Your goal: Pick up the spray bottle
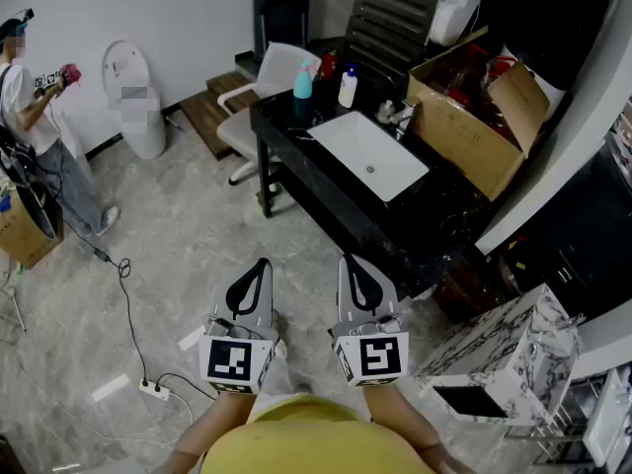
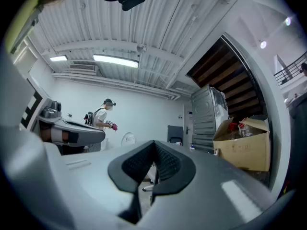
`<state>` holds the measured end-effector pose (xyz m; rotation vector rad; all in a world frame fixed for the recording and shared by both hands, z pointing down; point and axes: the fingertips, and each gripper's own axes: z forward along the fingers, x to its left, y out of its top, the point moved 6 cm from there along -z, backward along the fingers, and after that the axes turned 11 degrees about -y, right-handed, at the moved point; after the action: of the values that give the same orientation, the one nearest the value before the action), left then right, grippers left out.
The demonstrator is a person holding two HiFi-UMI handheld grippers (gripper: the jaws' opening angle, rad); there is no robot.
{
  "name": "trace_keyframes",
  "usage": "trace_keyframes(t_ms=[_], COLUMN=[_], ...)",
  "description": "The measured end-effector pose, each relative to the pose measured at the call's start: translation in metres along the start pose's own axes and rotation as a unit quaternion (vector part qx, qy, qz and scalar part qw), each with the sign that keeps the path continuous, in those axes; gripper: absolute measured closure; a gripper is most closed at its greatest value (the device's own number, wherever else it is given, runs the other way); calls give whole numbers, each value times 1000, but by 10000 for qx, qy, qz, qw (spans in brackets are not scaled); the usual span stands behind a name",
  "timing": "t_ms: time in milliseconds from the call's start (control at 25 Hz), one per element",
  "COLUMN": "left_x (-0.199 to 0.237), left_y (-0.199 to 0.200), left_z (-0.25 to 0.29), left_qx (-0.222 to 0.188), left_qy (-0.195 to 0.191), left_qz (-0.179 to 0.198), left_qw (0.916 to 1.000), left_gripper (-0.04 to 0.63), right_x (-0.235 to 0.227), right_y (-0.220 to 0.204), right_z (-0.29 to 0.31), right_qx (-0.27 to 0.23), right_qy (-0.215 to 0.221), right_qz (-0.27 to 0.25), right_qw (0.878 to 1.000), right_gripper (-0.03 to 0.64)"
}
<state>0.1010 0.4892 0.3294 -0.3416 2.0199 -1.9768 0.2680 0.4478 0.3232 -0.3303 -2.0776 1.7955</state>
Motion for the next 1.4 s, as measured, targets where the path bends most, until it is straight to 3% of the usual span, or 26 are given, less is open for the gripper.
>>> trace_keyframes(t_ms=[440,880,1400], left_x=[103,228,298], left_y=[-20,-27,-43], left_z=[100,204,264], left_qx=[17,0,37], left_qy=[-90,-427,-649], left_qz=[22,77,-133], left_qw=[10000,9991,9978], left_gripper=[594,594,594], right_x=[2,16,27], right_y=[-34,-52,-65], right_z=[141,296,387], right_qx=[117,157,226], right_qy=[-45,-418,-491], right_qz=[236,292,221], right_qw=[9996,9986,9983], right_gripper=[615,614,614])
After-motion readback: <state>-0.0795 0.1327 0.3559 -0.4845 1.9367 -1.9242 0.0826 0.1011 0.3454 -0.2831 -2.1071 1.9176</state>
